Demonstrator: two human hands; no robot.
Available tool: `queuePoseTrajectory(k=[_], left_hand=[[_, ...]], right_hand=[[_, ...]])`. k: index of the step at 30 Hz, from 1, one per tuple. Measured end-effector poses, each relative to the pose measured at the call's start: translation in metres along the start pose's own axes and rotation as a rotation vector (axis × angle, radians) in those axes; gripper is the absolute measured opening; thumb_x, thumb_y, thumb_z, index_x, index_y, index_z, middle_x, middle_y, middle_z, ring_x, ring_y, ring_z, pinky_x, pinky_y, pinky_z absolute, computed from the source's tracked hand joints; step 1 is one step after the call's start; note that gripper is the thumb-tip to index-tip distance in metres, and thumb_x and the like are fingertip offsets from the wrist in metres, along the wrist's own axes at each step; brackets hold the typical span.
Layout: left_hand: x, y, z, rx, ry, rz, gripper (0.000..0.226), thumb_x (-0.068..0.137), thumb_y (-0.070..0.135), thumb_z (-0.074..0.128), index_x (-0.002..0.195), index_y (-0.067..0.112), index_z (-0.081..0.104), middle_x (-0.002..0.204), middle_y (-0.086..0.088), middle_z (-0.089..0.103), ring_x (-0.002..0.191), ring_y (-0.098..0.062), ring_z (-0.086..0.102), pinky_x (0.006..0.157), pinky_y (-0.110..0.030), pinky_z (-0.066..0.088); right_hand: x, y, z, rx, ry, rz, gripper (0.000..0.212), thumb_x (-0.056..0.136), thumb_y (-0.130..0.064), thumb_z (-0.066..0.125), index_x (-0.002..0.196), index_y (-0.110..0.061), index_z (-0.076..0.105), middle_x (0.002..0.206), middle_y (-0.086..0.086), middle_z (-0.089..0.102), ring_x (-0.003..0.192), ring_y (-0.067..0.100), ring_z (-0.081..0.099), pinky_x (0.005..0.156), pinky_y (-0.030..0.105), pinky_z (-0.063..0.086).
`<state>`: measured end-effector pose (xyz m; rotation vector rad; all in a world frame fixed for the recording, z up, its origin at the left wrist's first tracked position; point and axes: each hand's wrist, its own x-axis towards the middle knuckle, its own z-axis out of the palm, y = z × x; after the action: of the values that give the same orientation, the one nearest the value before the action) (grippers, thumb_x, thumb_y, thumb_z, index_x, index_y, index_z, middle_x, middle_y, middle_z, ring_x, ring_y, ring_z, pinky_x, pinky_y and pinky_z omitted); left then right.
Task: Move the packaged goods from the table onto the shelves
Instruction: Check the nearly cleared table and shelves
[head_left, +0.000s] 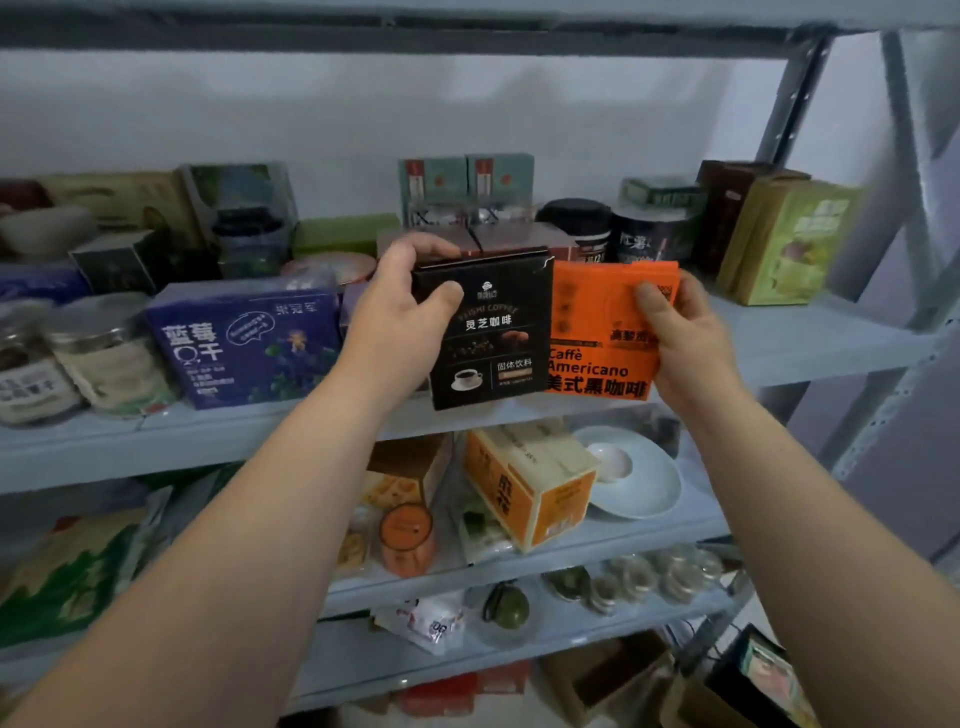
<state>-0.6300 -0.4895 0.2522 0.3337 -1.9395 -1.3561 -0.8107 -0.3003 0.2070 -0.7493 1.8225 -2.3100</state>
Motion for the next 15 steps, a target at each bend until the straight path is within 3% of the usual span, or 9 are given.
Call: queuePoseTrajectory(k=[3, 5, 8, 10, 15], left_hand=[[0.023, 0.003, 0.021, 0.11, 0.07, 0.031, 0.024, 0.099, 0.011, 0.057, 0.108, 0.033, 0.053, 0.117, 0.004, 0.058, 0.097, -0.01, 0.062, 0.067, -0.025, 0.06], [0.036, -0.001, 0.031, 0.307, 0.114, 0.025, 0.024, 0.098, 0.012, 0.059, 0.107, 0.033, 0.051, 0.124, 0.002, 0.055, 0.101, -0.013, 0.057, 0.075, -0.026, 0.054], [0.048, -0.005, 0.038, 0.629, 0.077, -0.02, 0.021, 0.099, 0.015, 0.058, 0.107, 0.032, 0.049, 0.122, 0.006, 0.05, 0.104, -0.015, 0.049, 0.077, -0.028, 0.04], [0.052, -0.007, 0.041, 0.715, 0.05, -0.02, 0.022, 0.099, 0.015, 0.057, 0.107, 0.033, 0.047, 0.121, 0.007, 0.048, 0.105, -0.014, 0.048, 0.076, -0.026, 0.038], [0.052, -0.007, 0.046, 0.869, 0.054, 0.051, 0.034, 0.095, 0.006, 0.06, 0.116, 0.03, 0.049, 0.122, 0.01, 0.04, 0.114, -0.008, 0.038, 0.095, -0.029, 0.034]], right_hand=[[0.038, 0.003, -0.011, -0.014, -0.078, -0.004, 0.055, 0.066, -0.059, 0.082, 0.108, -0.03, 0.063, 0.105, -0.005, 0.074, 0.101, 0.018, 0.071, 0.088, 0.043, 0.058], [0.06, 0.016, -0.017, -0.043, -0.169, 0.002, 0.048, 0.07, -0.059, 0.083, 0.108, -0.035, 0.064, 0.112, -0.002, 0.073, 0.107, 0.022, 0.07, 0.093, 0.049, 0.056], [0.081, 0.033, -0.024, -0.071, -0.305, 0.053, 0.033, 0.088, -0.034, 0.076, 0.117, -0.038, 0.061, 0.12, 0.0, 0.072, 0.111, 0.025, 0.069, 0.094, 0.058, 0.055], [0.09, 0.043, -0.03, -0.11, -0.379, 0.101, 0.04, 0.092, -0.021, 0.071, 0.126, -0.037, 0.057, 0.12, -0.002, 0.072, 0.109, 0.023, 0.071, 0.091, 0.058, 0.057], [0.102, 0.058, -0.038, -0.151, -0.461, 0.071, 0.048, 0.094, -0.009, 0.068, 0.131, -0.037, 0.054, 0.123, -0.006, 0.071, 0.115, 0.017, 0.067, 0.101, 0.05, 0.052]])
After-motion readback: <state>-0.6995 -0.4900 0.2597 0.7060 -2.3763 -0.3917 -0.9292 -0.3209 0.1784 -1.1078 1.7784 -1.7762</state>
